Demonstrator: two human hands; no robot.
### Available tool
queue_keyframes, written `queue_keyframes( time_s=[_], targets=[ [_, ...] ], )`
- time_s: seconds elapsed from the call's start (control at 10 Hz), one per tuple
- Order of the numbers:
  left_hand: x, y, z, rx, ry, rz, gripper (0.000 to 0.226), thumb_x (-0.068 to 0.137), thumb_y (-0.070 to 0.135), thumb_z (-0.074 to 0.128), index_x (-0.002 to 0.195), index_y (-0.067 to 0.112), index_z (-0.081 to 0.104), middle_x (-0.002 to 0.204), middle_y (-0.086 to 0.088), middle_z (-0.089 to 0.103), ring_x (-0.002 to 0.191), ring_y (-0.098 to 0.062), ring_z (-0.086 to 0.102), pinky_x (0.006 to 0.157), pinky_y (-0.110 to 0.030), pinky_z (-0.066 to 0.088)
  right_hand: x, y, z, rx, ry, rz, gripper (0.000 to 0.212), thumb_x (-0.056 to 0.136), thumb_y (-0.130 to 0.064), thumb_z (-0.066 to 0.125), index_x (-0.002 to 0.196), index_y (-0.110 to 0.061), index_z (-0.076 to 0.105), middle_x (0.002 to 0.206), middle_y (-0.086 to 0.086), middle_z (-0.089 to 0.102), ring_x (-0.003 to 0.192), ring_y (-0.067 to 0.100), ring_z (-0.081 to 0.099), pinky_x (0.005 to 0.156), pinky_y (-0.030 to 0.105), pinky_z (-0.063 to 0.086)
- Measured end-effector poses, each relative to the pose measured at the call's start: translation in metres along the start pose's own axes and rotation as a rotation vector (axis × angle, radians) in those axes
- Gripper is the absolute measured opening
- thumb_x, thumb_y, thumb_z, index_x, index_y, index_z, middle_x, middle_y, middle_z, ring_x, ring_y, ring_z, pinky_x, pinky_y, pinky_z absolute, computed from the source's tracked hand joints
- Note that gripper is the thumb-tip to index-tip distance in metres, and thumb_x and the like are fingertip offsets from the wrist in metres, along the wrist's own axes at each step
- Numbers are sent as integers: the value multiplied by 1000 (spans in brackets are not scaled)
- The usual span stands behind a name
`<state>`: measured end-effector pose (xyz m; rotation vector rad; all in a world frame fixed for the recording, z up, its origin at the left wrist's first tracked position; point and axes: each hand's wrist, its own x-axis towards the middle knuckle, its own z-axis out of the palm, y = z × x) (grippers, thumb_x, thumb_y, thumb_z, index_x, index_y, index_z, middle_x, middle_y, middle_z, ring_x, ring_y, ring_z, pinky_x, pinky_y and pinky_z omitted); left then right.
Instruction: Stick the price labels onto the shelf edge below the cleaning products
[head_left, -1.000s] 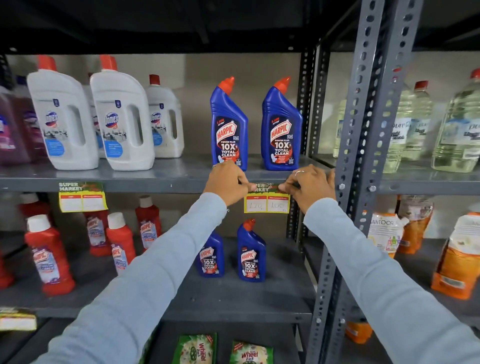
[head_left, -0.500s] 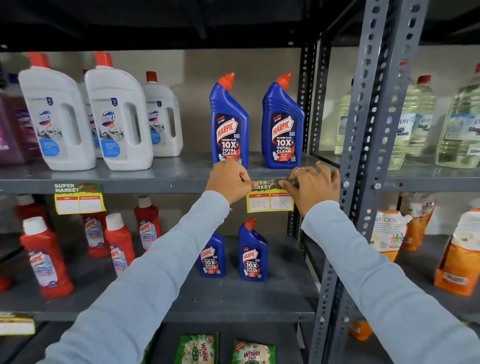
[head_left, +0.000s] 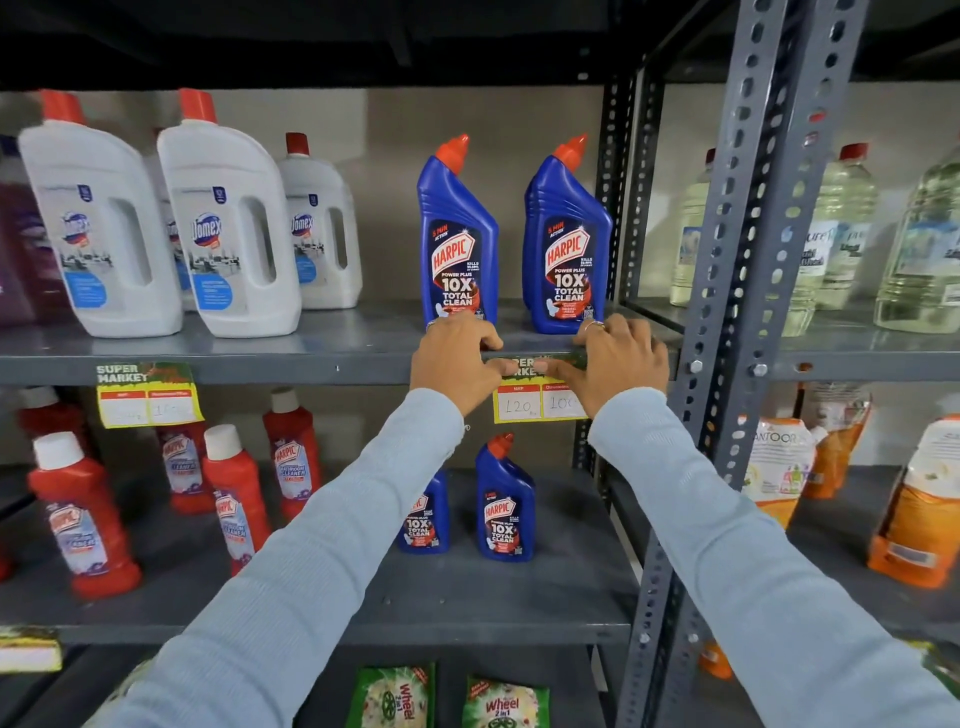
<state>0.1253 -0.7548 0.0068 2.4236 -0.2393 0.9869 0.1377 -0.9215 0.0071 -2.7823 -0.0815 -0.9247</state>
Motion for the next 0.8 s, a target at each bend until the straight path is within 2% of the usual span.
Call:
queue_keyframes(
  time_s=[0.2, 0.4, 0.6, 0.7, 0.8],
  targets=[
    [3, -2, -1, 23, -5, -8, 34, 76, 40, 73, 102, 18, 66, 104, 0, 67, 99, -18, 60, 74, -34, 53, 2, -2, 8, -15, 9, -19, 64, 77, -58, 56, 124, -16, 46, 125, 12, 52, 123, 32, 45, 109, 50, 29],
    [11, -3, -7, 14, -70, -32, 34, 76, 37, 73, 104, 18, 68, 106, 0, 68, 102, -18, 59, 79, -37, 55, 2, -1, 10, -10, 29, -5, 66, 76, -65, 50, 123, -19, 48, 125, 10, 52, 123, 32, 45, 110, 54, 23],
    [-1, -1, -9, 74, -62, 15, 31, 84, 33, 66, 111, 18, 66, 113, -2, 66, 109, -21, 56, 78, -34, 50, -8, -3, 6, 22, 13, -7, 70, 76, -68, 47, 126, -18, 46, 128, 10, 51, 124, 33, 44, 109, 56, 25],
    [-11, -4, -12, 162, -102, 98, 37, 87, 22, 62, 124, 19, 58, 122, -5, 61, 119, -22, 49, 85, -39, 50, -8, -2, -8, 104, -80, -33, 68, 78, -62, 50, 126, -15, 46, 128, 12, 51, 125, 33, 43, 110, 51, 27],
    [0, -3, -28, 215, -211, 113, 36, 89, 10, 58, 122, 23, 61, 124, -7, 58, 121, -26, 45, 92, -44, 48, -10, 11, -33, 533, -176, 15, 50, 83, -50, 54, 117, -13, 56, 122, 9, 59, 113, 25, 53, 93, 36, 44]
  ],
)
